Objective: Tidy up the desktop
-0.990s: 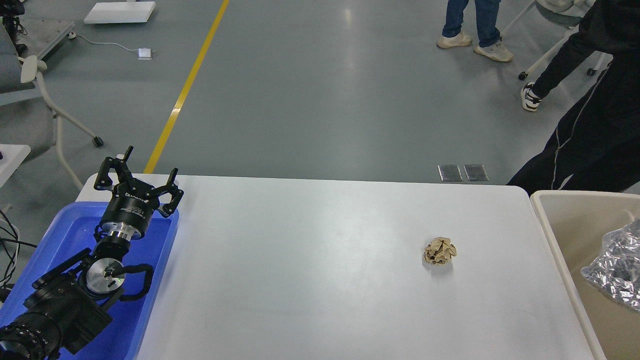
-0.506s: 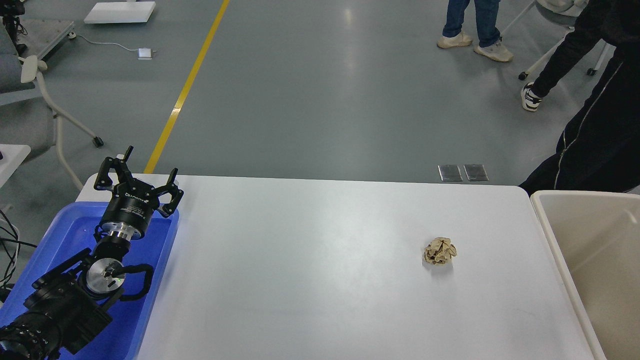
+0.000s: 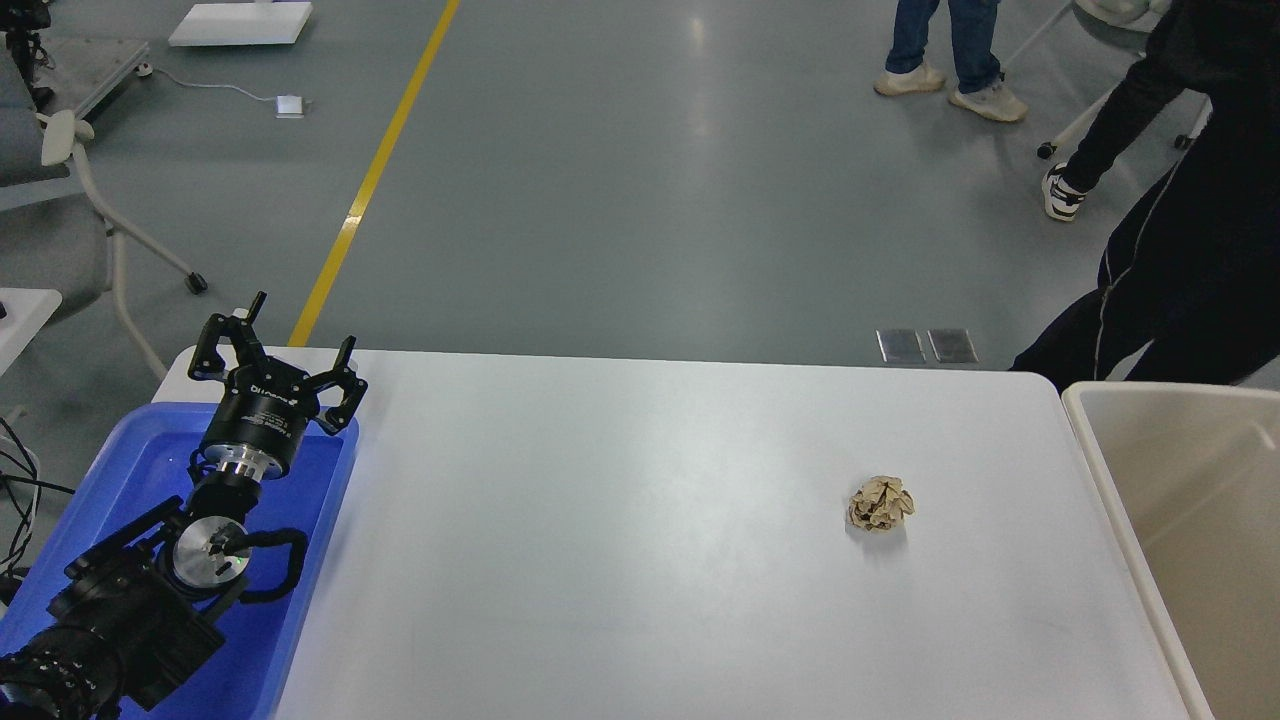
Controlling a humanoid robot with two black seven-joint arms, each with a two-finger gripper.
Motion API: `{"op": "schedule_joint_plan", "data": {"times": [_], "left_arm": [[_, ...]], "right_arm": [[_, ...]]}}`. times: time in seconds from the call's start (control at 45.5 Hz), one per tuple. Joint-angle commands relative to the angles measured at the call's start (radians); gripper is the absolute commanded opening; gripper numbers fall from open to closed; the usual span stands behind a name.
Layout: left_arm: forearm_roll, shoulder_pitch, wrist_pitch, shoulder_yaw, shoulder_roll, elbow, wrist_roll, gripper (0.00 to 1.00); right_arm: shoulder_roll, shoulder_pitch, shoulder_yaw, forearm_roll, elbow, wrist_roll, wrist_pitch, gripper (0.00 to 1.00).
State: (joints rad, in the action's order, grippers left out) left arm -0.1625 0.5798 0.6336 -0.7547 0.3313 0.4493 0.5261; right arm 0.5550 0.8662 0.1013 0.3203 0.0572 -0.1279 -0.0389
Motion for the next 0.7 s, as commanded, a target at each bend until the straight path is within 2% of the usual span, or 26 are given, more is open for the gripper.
{"op": "schedule_joint_plan", "data": {"times": [0.0,0.198,0.374,0.55,0.682], "left_arm": [[0.0,0.0,0.0,0.0,0.0,0.0,0.0,1.0],[0.0,0.0,0.0,0.0,0.0,0.0,0.0,1.0],[0.0,0.0,0.0,0.0,0.0,0.0,0.0,1.0],[0.0,0.0,-0.002,0.0,0.0,0.0,0.0,1.0],[0.0,0.0,0.0,0.0,0.0,0.0,0.0,1.0]], "right_arm": [[0.097,0.186,-0.026,-0.145,-0.091,-0.013,-0.022,1.0],[0.125,0.243,-0.1,-0.259,-0.163,-0.013,-0.026,1.0],[0.129,0.333,-0.123,-0.264,-0.172,-0.013,-0.032,1.0],[0.141,0.384,-0.297,-0.264,-0.18,-0.013,-0.065,1.0],[0.14,0.427,-0.348,-0.264,-0.178,-0.013,-0.069,1.0]]}}
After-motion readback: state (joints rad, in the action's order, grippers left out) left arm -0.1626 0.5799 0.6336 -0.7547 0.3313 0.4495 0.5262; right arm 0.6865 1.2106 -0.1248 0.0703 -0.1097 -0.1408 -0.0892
